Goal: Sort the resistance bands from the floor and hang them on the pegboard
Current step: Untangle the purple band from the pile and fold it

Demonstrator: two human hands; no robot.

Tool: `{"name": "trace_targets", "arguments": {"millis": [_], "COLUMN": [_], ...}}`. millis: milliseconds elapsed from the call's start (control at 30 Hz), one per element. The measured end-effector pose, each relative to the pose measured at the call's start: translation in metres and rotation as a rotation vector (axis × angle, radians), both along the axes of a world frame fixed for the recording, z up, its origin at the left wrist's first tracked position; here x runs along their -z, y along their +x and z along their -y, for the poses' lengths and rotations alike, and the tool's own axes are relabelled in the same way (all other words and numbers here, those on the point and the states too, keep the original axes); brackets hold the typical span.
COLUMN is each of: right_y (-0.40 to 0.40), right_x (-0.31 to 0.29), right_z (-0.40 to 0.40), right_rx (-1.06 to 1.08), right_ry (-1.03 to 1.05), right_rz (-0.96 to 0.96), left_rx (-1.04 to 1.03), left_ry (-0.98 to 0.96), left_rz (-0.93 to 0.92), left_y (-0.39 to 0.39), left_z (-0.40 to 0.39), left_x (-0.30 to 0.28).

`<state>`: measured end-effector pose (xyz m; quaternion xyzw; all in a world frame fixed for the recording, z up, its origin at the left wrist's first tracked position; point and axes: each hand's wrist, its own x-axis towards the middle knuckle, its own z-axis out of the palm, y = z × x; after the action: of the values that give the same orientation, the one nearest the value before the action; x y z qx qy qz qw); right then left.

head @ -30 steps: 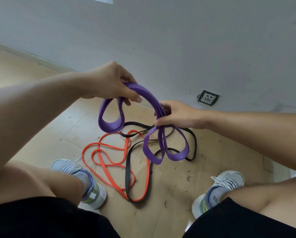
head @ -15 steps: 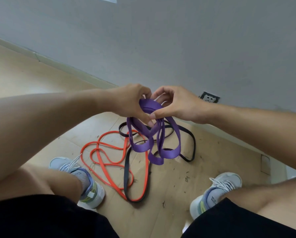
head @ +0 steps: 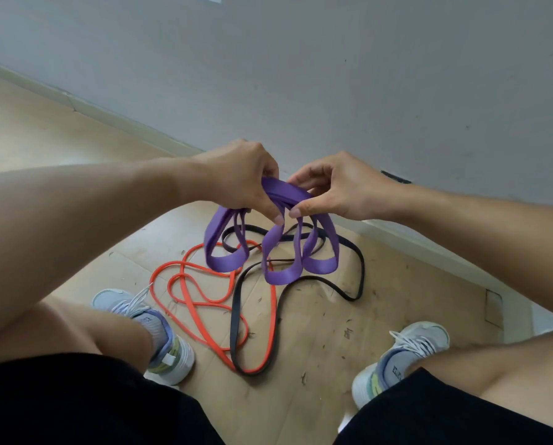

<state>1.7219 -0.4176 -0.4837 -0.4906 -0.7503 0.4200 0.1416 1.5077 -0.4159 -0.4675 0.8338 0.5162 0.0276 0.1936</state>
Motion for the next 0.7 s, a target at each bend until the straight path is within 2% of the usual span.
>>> {"name": "trace_targets", "arguments": {"millis": [700], "right_y": [0.005], "right_x": [-0.003], "right_z": [-0.008], "right_rx": [-0.008], "right_ry": [0.075], "right_rz": [0.068], "left_rx": [0.001], "left_ry": [0.028], "left_rz": [-0.002], "left_y": [-0.012], "left_z": [-0.003], "left_x": [0.002]}}
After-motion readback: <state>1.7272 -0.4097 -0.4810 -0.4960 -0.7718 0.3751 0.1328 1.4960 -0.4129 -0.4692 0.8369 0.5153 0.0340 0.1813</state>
